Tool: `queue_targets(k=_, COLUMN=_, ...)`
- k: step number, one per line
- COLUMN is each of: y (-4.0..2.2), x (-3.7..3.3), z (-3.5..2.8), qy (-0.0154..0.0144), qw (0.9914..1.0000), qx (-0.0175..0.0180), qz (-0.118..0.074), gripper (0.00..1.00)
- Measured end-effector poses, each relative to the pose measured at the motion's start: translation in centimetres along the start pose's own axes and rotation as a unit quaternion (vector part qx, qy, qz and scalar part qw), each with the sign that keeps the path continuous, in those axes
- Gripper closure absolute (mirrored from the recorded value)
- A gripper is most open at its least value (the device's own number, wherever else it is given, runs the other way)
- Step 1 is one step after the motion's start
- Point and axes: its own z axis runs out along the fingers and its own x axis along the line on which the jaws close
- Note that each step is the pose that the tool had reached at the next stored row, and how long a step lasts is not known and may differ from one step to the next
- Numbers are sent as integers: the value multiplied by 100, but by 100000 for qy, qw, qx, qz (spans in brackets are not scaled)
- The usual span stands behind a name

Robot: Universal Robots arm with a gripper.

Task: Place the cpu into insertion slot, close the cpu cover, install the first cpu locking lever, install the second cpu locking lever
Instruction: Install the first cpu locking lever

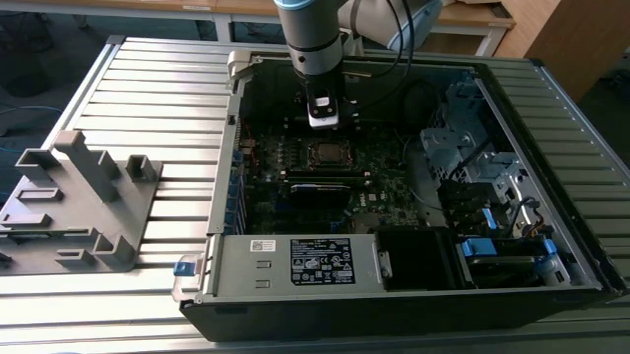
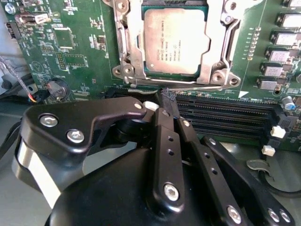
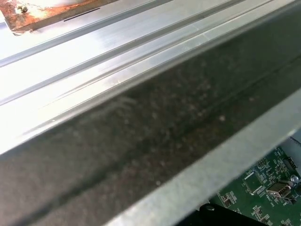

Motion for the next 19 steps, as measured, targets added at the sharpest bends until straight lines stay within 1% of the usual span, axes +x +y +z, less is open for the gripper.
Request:
queue_targets(k=10, y=-8, x=-7, z=2, qy=-62, qw=100000, qx=92, qz=-29, gripper=89)
queue_targets(k=14, y=-10, x=-6, z=12, qy=-208, qw=100000, qx=119, qz=-64, gripper=89)
queue_targets(k=16, y=-12, x=-5, z=17, qy=-281, qw=99999, qx=203, qz=-94, gripper=89)
queue_targets(k=19, y=-15, x=-3, z=28, qy=-344, qw=99999, qx=214, qz=-105, gripper=89)
